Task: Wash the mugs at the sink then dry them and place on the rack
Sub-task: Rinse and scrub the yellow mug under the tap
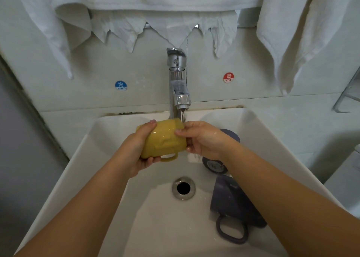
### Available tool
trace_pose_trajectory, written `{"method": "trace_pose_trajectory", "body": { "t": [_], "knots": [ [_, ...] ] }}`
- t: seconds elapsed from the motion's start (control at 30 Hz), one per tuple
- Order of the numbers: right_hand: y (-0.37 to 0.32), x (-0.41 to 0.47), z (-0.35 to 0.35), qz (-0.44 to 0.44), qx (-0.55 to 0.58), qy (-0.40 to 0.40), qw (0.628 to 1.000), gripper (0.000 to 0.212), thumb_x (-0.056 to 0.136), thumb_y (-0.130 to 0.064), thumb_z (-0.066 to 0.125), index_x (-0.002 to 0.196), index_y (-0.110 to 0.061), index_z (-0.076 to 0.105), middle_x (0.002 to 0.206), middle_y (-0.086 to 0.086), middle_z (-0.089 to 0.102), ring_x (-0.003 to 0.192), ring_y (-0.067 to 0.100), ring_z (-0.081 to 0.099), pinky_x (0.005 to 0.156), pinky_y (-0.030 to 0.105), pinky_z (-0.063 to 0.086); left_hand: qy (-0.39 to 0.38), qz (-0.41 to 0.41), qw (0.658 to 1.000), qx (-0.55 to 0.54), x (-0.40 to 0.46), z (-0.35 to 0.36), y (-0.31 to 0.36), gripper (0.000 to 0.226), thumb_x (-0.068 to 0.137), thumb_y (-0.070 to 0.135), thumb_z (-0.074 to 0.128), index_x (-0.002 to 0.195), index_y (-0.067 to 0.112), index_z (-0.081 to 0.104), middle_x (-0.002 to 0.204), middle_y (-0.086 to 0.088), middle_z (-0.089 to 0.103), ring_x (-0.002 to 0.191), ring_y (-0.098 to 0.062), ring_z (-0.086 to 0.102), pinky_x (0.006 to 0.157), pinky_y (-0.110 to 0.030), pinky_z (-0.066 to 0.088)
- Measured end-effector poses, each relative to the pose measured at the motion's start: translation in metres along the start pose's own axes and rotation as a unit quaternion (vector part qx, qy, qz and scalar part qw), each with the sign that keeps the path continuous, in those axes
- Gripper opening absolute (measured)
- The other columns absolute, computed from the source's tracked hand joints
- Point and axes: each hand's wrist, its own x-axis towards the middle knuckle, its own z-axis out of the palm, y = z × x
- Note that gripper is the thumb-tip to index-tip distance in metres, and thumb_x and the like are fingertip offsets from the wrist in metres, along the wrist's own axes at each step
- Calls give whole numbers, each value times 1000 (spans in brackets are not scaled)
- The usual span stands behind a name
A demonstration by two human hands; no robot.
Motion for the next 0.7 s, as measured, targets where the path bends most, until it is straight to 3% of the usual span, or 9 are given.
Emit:
{"method": "trace_pose_trajectory", "body": {
  "t": [0.07, 0.17, 0.27, 0.37, 0.47, 0.57, 0.7],
  "knots": [
    [0, 2, 1, -1, -2, 45, 999, 22, 94, -27, 58, 106, -9, 59, 88, 4, 62, 74, 13, 60, 55, 19, 48, 2, 22, 1000, 3, 0, 3, -1, 49, 81, 61, 62, 112, 24, 53, 100, -13, 64, 61, -25, 64, 39, -19, 45],
    [3, 9, 3, 23, 10, 116, 993, 40, 92, -50, 52, 110, -15, 59, 105, 8, 66, 93, 22, 65, 75, 34, 58, 7, 81, 996, 35, 1, 7, -2, 54, 81, 56, 65, 122, 23, 50, 114, -12, 60, 76, -29, 66, 45, -24, 48],
    [2, 7, 1, 15, 9, 79, 997, 30, 94, -37, 55, 110, -12, 59, 101, 9, 63, 86, 21, 61, 63, 27, 49, 9, 93, 995, 36, -1, 7, -1, 53, 82, 54, 65, 121, 22, 50, 112, -11, 60, 76, -29, 66, 53, -28, 50],
    [1, 3, -3, 4, 3, 18, 1000, 22, 90, -18, 62, 111, -10, 60, 103, 8, 65, 96, 24, 62, 80, 30, 51, 15, 98, 995, 32, -1, 4, -1, 46, 83, 53, 65, 116, 23, 51, 108, -9, 60, 74, -27, 65, 53, -28, 49],
    [-1, 1, 2, 8, -23, 92, 995, 25, 88, -35, 64, 102, -15, 59, 101, 6, 65, 93, 23, 63, 72, 30, 54, 12, 157, 986, 58, -4, 8, -4, 42, 83, 45, 68, 115, 25, 49, 110, -2, 56, 89, -26, 63, 56, -29, 53],
    [-2, 5, 2, 24, -17, 156, 987, 38, 87, -46, 62, 109, -15, 54, 109, 9, 64, 100, 29, 63, 86, 42, 55, 10, 214, 970, 113, -6, 13, -7, 48, 81, 44, 69, 119, 26, 46, 109, 4, 54, 91, -19, 60, 60, -28, 54],
    [-1, 5, 4, 6, -42, 93, 995, 48, 85, -30, 69, 125, -8, 54, 121, 12, 62, 109, 28, 60, 95, 41, 51, 23, 184, 981, 53, -5, 11, -5, 39, 84, 43, 67, 114, 25, 49, 105, 4, 55, 86, -19, 62, 57, -27, 52]
  ]
}}
